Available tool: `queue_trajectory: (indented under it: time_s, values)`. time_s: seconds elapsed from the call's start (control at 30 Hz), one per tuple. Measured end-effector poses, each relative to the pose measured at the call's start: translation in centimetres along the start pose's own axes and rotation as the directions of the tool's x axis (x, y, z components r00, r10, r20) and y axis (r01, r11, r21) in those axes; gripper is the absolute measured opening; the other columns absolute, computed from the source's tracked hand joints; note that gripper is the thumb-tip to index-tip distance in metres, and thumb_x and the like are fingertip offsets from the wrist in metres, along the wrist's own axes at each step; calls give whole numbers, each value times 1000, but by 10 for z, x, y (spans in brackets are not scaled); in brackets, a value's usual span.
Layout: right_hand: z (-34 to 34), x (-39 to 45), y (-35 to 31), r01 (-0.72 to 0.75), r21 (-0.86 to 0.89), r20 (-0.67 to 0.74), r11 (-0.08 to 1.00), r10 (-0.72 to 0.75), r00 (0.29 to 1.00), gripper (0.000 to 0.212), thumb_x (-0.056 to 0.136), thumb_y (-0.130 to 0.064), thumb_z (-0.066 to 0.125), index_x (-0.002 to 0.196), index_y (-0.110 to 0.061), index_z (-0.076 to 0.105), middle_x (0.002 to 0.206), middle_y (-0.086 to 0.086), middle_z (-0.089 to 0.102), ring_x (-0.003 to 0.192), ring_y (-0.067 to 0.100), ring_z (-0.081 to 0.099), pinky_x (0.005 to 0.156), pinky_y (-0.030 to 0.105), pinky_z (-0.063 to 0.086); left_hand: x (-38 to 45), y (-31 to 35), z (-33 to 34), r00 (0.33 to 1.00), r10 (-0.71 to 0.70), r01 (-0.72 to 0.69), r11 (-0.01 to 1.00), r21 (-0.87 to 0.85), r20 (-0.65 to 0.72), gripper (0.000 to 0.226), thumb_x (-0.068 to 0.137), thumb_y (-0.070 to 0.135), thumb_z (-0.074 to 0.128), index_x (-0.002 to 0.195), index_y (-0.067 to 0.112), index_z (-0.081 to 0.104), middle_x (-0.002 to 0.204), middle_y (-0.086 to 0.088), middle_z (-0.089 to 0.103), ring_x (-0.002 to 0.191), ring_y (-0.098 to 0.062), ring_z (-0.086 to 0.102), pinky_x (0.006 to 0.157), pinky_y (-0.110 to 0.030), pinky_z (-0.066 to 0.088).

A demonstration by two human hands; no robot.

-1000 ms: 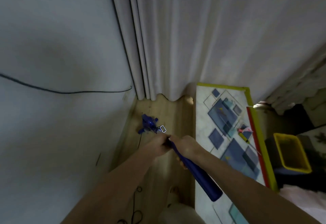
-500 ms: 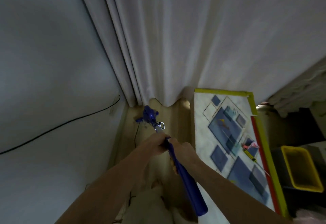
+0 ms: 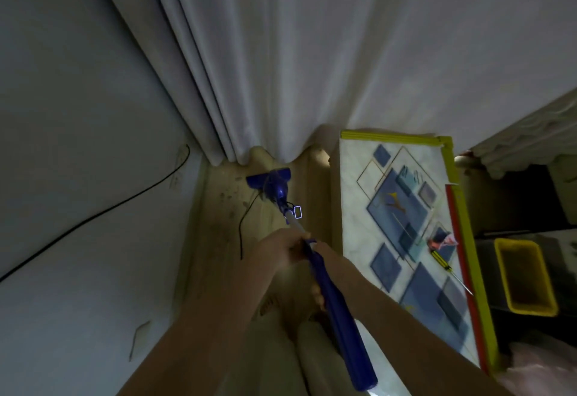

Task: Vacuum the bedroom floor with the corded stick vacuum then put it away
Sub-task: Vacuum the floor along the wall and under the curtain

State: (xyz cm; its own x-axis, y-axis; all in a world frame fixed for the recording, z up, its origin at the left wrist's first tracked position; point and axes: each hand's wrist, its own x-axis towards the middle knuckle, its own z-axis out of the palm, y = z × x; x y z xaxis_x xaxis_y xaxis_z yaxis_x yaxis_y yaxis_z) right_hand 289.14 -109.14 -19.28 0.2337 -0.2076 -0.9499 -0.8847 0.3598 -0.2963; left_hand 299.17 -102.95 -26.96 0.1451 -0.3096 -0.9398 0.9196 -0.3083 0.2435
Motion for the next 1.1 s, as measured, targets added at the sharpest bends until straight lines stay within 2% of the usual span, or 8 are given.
queue_trajectory:
  time_s: [0.17,0.33,0.43,0.53,0.63,0.73,0.83,1.1]
  values:
    - [-22,-5,-7,-77,-48,31,996,79,996,52,92,-54,52,93,-2,56,54,9,56,39,19,51,41,23,41,1,1,15,998,-9,16,994,-110,66,22,100,-2,39,81,4,49,82,-13,50,75,-23,52,78,-32,48]
    - [-36,-15,-16,-8,-53,164,999,16,986,55,87,-59,58,81,-5,59,59,8,60,46,18,57,46,24,48,-6,4,15,998,23,-13,985,-171,60,10,97,5,48,95,0,55,89,-19,60,79,-28,63,61,-36,56]
    - [-51,-33,-10,131,-168,197,977,-97,976,31,85,-31,72,93,-5,59,64,6,60,50,16,59,51,26,52,-22,7,18,993,75,-48,961,-274,90,12,95,12,55,99,0,55,100,-21,60,90,-32,63,72,-43,58]
    - [-70,-45,0,200,-269,130,942,-171,977,31,83,-5,71,106,-6,51,69,7,59,53,15,59,53,25,54,-51,4,33,981,106,-39,926,-376,161,12,94,8,55,100,-2,53,112,-25,55,97,-33,60,79,-44,57]
    - [-80,-51,13,181,-351,65,918,-169,983,37,82,-2,70,109,-7,46,84,12,64,62,19,62,63,30,57,-66,-9,50,984,52,21,916,-400,172,36,89,10,66,120,-3,51,123,-24,51,105,-34,61,64,-41,60]
    - [-83,-51,27,200,-444,10,873,-219,976,31,83,-5,69,104,-7,46,99,18,68,71,23,64,76,35,58,-75,-18,68,991,40,5,939,-343,125,36,87,7,68,118,3,51,118,-20,52,114,-34,57,75,-44,59]
    - [-82,-47,41,233,-582,9,779,-281,960,24,86,-6,59,103,-11,41,99,16,65,76,25,62,78,38,59,-77,-23,83,998,36,-21,970,-244,59,24,86,5,67,105,3,52,98,-17,54,101,-30,58,84,-41,54]
    - [-121,-37,27,280,-818,-28,503,-521,853,19,84,-11,59,99,-14,48,77,-3,49,59,7,49,44,13,35,-67,-27,132,991,42,0,951,-310,129,21,94,6,58,79,10,43,70,-7,49,60,-15,51,54,-31,48]
